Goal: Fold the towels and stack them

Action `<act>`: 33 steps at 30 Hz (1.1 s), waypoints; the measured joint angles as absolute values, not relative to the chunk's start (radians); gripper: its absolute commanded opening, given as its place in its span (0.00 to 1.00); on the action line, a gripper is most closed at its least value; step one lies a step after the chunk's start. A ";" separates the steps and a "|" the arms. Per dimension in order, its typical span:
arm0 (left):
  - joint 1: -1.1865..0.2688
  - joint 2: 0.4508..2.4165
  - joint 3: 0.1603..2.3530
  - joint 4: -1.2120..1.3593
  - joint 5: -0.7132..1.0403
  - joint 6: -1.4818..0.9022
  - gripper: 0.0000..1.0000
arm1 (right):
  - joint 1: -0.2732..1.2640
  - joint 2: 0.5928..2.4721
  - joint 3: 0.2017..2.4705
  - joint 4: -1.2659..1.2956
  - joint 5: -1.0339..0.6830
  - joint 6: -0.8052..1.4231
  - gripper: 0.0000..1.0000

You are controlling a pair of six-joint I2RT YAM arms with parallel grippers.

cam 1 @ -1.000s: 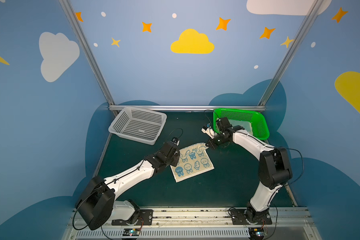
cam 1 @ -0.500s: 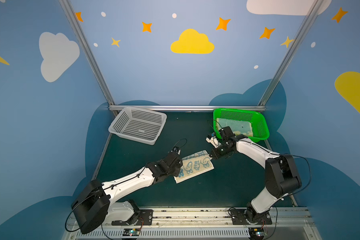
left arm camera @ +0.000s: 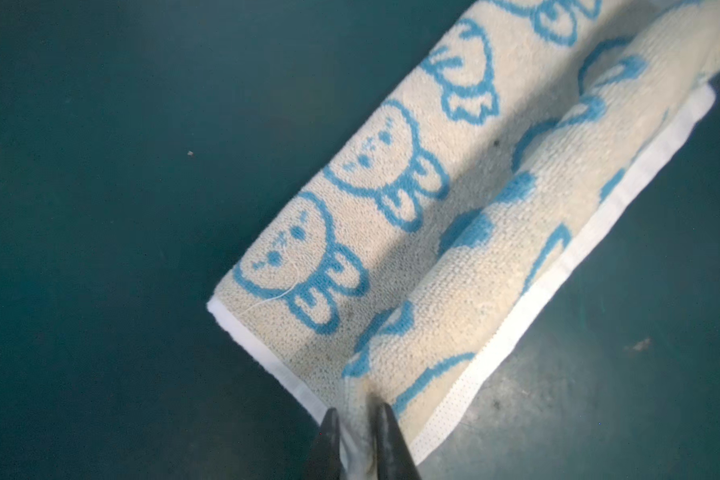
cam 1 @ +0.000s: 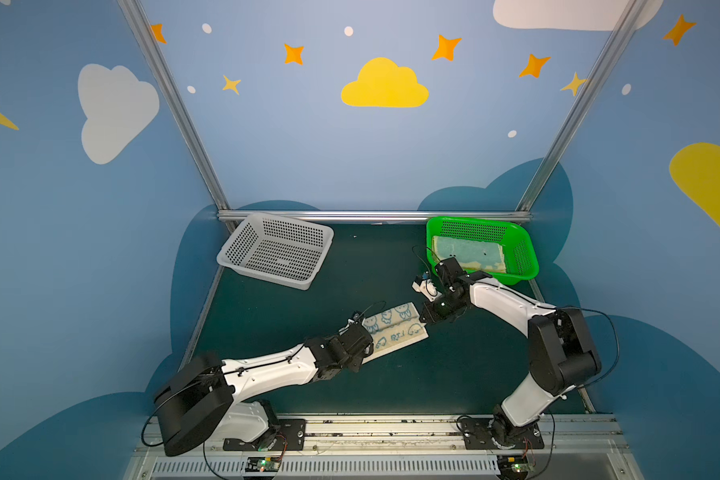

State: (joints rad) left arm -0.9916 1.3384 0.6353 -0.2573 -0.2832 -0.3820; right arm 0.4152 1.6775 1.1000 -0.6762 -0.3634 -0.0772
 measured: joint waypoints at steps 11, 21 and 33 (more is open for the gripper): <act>-1.129 1.289 0.566 -0.252 -0.386 -0.414 0.62 | 0.421 1.629 1.050 -0.696 -0.355 -0.008 0.30; -1.138 1.028 0.468 -0.192 -0.458 -0.405 0.79 | 0.414 1.496 1.051 -0.649 -0.320 0.084 0.81; -0.982 1.230 0.576 -0.147 -0.397 -0.373 0.78 | 0.368 1.645 1.096 -0.631 -0.383 0.157 0.86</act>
